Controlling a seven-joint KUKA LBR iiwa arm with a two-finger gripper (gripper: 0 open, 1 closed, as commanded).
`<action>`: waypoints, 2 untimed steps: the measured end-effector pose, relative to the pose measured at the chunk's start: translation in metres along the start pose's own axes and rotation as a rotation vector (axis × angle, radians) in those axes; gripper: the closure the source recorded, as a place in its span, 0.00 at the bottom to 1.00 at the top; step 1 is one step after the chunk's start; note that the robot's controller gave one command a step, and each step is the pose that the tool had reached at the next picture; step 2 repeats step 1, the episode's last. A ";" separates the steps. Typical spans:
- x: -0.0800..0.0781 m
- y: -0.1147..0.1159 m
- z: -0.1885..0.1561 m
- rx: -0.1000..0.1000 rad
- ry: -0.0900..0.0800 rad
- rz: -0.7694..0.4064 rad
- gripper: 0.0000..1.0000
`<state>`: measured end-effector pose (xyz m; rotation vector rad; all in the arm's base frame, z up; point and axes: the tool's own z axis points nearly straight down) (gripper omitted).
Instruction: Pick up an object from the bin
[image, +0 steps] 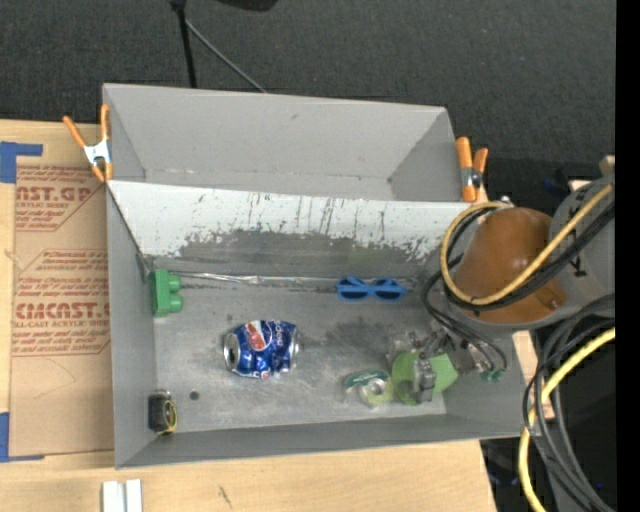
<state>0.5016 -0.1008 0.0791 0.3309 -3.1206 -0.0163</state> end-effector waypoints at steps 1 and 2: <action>0.008 0.011 -0.130 0.013 -0.010 0.029 1.00; 0.008 0.011 -0.130 0.013 -0.010 0.029 1.00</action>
Offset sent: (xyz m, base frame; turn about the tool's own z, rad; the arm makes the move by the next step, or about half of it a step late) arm -0.0109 0.0074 0.1262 0.0292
